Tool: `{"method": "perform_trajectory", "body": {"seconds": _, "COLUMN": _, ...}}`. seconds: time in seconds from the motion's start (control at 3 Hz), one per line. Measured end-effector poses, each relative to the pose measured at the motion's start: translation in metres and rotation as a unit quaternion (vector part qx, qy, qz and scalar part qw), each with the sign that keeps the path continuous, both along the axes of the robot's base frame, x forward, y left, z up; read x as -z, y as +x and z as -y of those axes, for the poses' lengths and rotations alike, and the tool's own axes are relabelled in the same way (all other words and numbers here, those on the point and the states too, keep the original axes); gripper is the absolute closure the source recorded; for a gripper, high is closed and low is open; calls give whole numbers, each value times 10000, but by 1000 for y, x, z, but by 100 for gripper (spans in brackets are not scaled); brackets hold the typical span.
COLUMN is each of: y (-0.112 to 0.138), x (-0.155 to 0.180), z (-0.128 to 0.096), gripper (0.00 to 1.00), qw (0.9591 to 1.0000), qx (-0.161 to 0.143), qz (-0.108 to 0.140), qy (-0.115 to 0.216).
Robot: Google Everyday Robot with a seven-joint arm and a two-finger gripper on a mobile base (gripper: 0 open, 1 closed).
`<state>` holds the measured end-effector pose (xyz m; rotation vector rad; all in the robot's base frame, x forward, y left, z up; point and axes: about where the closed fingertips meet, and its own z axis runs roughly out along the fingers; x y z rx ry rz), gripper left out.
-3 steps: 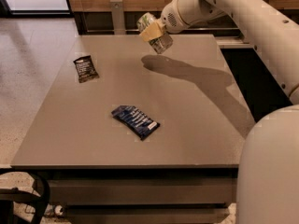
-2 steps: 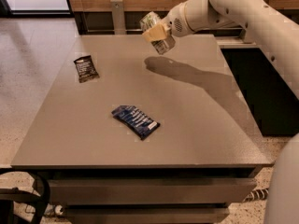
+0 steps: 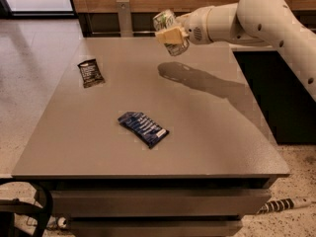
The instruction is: Place 7up can upright
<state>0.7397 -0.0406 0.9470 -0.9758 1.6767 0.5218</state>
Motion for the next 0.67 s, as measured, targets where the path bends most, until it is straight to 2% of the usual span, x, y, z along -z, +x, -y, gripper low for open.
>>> {"method": "perform_trajectory", "body": {"seconds": 0.33, "y": 9, "x": -9, "z": 0, "gripper": 100, "qw": 9986, "qx": -227, "qz": 405, "qy": 256}}
{"method": "perform_trajectory", "body": {"seconds": 0.67, "y": 17, "x": -10, "z": 5, "gripper": 100, "qw": 9962, "qx": -390, "qz": 618, "qy": 471}}
